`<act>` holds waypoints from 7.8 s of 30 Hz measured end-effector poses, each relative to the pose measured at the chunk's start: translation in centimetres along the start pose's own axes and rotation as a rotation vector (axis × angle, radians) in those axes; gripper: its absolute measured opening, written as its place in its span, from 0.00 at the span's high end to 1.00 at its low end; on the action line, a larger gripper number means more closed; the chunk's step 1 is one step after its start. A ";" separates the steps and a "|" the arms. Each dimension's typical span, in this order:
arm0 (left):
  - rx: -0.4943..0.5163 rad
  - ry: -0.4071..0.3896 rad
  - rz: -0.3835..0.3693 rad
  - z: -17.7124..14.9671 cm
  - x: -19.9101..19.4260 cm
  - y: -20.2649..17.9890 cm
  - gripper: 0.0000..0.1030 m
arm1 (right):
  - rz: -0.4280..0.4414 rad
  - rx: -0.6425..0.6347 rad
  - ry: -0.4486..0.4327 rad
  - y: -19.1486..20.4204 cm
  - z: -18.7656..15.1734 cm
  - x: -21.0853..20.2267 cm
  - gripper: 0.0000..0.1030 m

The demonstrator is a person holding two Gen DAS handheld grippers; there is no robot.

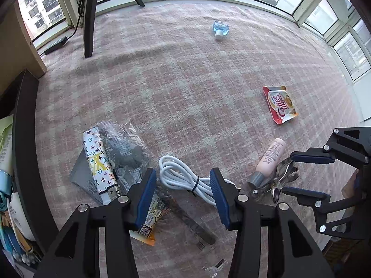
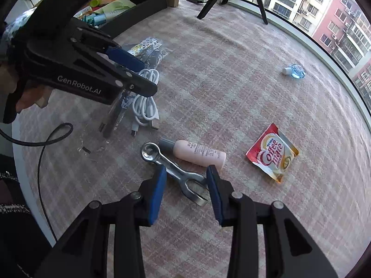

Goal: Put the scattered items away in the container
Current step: 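Grasp the white cable with the left tool while the right tool grasps the metal wrench, then carry the cable and wrench over the black tray with both tools, then open both tools to release the cable and wrench into the tray, then move the left tool to the pink lotion tube while the right tool moves to the coffee-mate packet, then grasp the pink lotion tube with the left tool while the right tool grasps the coffee-mate packet, then carry the lotion tube and coffee-mate packet over the black tray, then open both tools to drop the tube and packet into the tray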

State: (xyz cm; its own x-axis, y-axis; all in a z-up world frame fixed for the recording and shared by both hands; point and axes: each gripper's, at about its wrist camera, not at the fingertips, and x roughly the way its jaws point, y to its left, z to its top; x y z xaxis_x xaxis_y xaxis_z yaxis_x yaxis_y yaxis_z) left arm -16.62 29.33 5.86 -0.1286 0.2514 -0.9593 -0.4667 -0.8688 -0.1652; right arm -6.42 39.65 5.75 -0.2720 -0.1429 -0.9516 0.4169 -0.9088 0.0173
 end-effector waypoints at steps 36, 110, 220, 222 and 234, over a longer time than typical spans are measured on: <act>0.075 -0.035 -0.033 -6.2 -1.0 1.0 0.86 | 0.074 0.447 -0.061 -1.4 -4.6 0.7 0.80; -0.027 -0.328 0.025 -5.0 -11.3 9.0 0.53 | -0.209 0.682 -0.258 -2.6 4.5 -5.8 0.54; -0.593 -0.446 0.380 -17.6 -18.3 34.8 0.63 | 0.226 0.145 -0.255 25.1 28.4 0.5 0.61; -0.597 -0.445 0.371 -17.9 -18.2 34.9 0.63 | 0.245 0.162 -0.262 24.4 28.2 0.3 0.60; -0.509 -0.464 0.316 -16.1 -19.3 30.6 0.64 | 0.195 0.286 -0.320 18.4 23.8 -2.1 0.60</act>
State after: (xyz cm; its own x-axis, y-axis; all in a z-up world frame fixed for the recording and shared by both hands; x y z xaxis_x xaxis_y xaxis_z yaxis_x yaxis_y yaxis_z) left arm -14.35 -8.92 15.60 -0.5972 0.0133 -0.8020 0.1004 -0.9908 -0.0913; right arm -18.86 13.93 15.36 -0.4848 -0.3946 -0.7806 0.2434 -0.9181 0.3129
